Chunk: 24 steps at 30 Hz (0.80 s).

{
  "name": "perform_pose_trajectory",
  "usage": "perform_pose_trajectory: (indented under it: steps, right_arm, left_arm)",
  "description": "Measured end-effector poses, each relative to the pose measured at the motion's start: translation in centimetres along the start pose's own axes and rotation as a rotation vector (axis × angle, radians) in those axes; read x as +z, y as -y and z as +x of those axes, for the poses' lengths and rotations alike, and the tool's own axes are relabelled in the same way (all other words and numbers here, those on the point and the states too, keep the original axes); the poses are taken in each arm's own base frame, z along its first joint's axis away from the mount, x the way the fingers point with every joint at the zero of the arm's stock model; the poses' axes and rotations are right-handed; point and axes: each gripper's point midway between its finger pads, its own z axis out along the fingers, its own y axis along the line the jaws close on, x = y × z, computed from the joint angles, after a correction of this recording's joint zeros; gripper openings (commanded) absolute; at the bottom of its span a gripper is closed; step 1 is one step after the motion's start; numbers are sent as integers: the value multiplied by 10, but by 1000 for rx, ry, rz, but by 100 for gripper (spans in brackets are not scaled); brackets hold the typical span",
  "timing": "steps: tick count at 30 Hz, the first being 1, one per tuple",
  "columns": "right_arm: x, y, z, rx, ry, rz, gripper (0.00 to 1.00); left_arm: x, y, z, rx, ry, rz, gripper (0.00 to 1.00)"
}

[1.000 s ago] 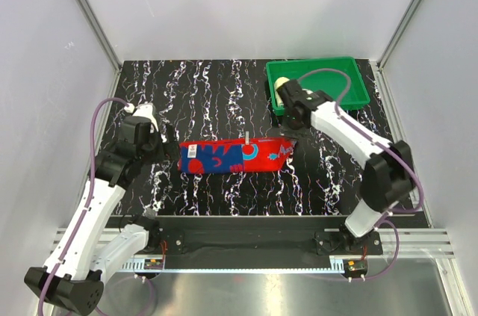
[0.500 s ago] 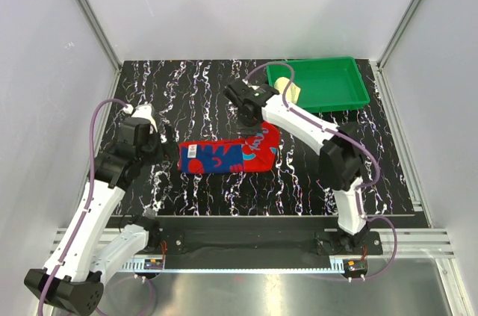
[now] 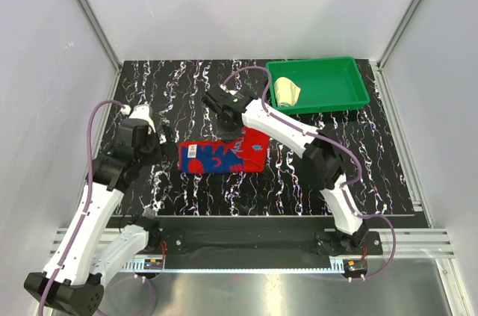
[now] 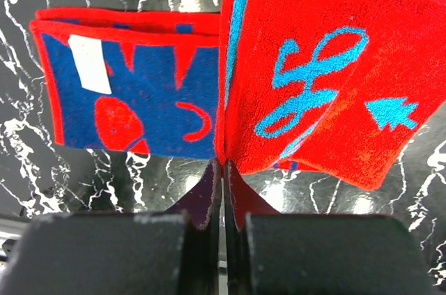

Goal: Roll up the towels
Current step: Fold the towel

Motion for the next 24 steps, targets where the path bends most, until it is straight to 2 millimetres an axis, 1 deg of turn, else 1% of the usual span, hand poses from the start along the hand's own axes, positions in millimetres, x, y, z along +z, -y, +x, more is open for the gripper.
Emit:
perform_pose_trajectory:
  steps: [6,11,24]
  right_arm:
    - [-2,-21,3,-5,2,-36,0]
    - [-4,-42,9,-14,-3,-79,0]
    - [0,-82,25,-22,-23,-175,0]
  left_arm:
    - [-4,-3,-3,-8,25,-10,99]
    - [-6,-5,-5,-12,37,-16,99]
    - [-6,-9,-6,-21,44,-30,99]
